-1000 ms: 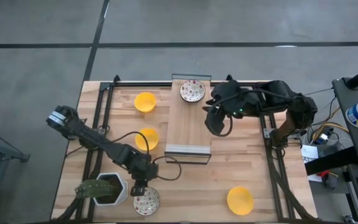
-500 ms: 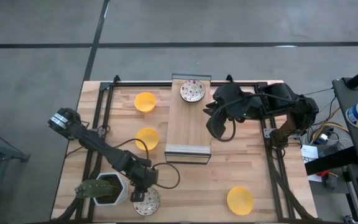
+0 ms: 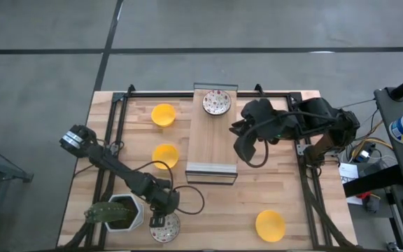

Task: Pick & Place Mini bowls
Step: Stack the white patterned bowl on the white patterned bowls on the shelf

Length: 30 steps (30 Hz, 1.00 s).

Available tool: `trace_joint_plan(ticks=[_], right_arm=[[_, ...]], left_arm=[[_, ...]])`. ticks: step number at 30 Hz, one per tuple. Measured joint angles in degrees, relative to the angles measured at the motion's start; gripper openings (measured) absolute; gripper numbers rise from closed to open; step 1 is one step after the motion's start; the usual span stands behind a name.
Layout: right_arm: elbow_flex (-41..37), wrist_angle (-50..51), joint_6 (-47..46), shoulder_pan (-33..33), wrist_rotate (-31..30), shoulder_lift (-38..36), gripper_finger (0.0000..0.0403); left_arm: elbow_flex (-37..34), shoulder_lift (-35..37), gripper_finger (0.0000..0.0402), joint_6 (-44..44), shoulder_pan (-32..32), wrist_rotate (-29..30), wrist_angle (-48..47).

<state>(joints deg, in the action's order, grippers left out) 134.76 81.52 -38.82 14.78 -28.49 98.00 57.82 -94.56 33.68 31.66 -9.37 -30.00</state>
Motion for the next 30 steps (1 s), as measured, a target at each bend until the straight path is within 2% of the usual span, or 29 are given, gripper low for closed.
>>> trace_joint_plan(ticks=[6,13,17,22,27,30], right_arm=[[0.02,-0.49,-0.55,0.65,-0.09,0.11,0.0075],[0.02,-1.41,-0.88,0.86,-0.12,0.25,0.0068],[0.02,-1.6,-0.84,0.86,-0.17,0.26,0.0071],[0.02,-1.75,-0.82,0.86,-0.17,0.28,0.0073],[0.02,-1.9,-0.93,0.86,-0.22,0.28,0.0066],[0.02,-2.98,-0.95,0.86,-0.67,0.28,0.0063]], left_arm=[[0.04,0.22,0.0014,0.41,-0.11,-0.4,0.27],[0.36,3.25,0.0005,1.63,-0.69,0.51,-1.53],[1.76,8.22,0.0003,1.78,-0.98,4.69,-6.44],[3.11,15.83,0.0002,3.44,-2.46,6.65,-9.08],[4.89,22.48,0.0001,6.57,-5.77,8.52,-9.44],[6.14,25.6,0.0001,12.26,-10.02,9.69,-9.69]])
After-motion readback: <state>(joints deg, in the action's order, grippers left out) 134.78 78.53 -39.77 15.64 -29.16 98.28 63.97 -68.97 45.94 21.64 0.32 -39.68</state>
